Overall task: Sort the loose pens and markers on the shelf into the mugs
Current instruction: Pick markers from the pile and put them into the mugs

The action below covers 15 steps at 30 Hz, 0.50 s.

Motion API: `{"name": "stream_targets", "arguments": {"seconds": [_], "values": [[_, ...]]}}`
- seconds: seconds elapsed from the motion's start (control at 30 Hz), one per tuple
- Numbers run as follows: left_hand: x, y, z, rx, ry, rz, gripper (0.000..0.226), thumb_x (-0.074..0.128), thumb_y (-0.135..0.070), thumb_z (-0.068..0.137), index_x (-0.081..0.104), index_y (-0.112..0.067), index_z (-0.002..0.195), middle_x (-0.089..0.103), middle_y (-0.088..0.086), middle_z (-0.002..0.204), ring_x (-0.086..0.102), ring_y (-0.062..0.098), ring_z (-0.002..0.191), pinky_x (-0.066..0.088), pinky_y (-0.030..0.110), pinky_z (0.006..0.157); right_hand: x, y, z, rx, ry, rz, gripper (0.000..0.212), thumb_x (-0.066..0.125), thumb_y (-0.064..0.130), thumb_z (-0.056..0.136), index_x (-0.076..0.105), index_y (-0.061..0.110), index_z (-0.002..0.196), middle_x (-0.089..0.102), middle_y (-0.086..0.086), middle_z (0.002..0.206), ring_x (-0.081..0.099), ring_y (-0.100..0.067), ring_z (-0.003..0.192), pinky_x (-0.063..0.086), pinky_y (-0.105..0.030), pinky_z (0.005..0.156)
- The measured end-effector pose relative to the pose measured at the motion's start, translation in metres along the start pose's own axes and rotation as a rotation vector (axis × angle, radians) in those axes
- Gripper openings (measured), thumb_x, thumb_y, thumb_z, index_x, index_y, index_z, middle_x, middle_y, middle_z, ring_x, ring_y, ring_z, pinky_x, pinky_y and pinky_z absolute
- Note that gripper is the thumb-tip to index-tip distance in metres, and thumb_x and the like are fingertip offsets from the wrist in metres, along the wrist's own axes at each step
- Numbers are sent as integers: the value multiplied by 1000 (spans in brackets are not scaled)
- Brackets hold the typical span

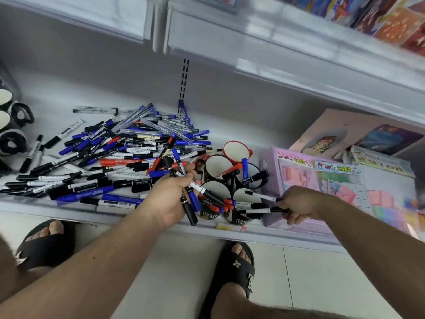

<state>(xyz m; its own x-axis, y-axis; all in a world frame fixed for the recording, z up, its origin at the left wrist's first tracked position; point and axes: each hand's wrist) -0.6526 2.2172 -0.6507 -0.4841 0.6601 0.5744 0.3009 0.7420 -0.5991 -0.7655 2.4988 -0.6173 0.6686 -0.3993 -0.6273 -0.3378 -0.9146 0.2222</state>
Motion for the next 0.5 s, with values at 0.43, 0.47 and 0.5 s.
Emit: {"name": "stream_targets", "arguments": {"seconds": [0.43, 0.47, 0.5], "values": [[-4, -8, -8, -20, 165, -115, 25, 50, -2, 95, 69, -7, 109, 66, 2, 85, 62, 15, 76, 49, 34, 86, 39, 49, -16, -375, -466, -468, 34, 59, 53, 86, 56, 25, 67, 63, 2, 70, 62, -19, 72, 51, -29, 63], [-3, -8, -8, -20, 182, -131, 25, 50, -2, 93, 70, -8, 107, 67, 1, 85, 62, 15, 76, 47, 35, 87, 40, 56, -22, -432, -483, -360, 34, 58, 51, 86, 60, 23, 69, 65, 1, 72, 63, -19, 71, 52, -29, 64], [-3, -9, -9, -25, 196, -140, 24, 51, -2, 92, 70, -8, 105, 67, 1, 85, 62, 15, 75, 47, 35, 86, 42, 64, -29, -489, -436, -219, 34, 58, 49, 88, 63, 21, 69, 66, 1, 70, 63, -16, 67, 51, -29, 65]]}}
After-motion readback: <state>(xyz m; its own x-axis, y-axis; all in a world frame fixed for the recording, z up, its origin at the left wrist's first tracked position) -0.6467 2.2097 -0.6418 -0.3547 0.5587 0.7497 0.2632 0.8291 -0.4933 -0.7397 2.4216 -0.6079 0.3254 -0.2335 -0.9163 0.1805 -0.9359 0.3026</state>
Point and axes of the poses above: each hand's wrist, its own z-axis towards the middle knuckle, its own x-axis out of the palm, y = z × x
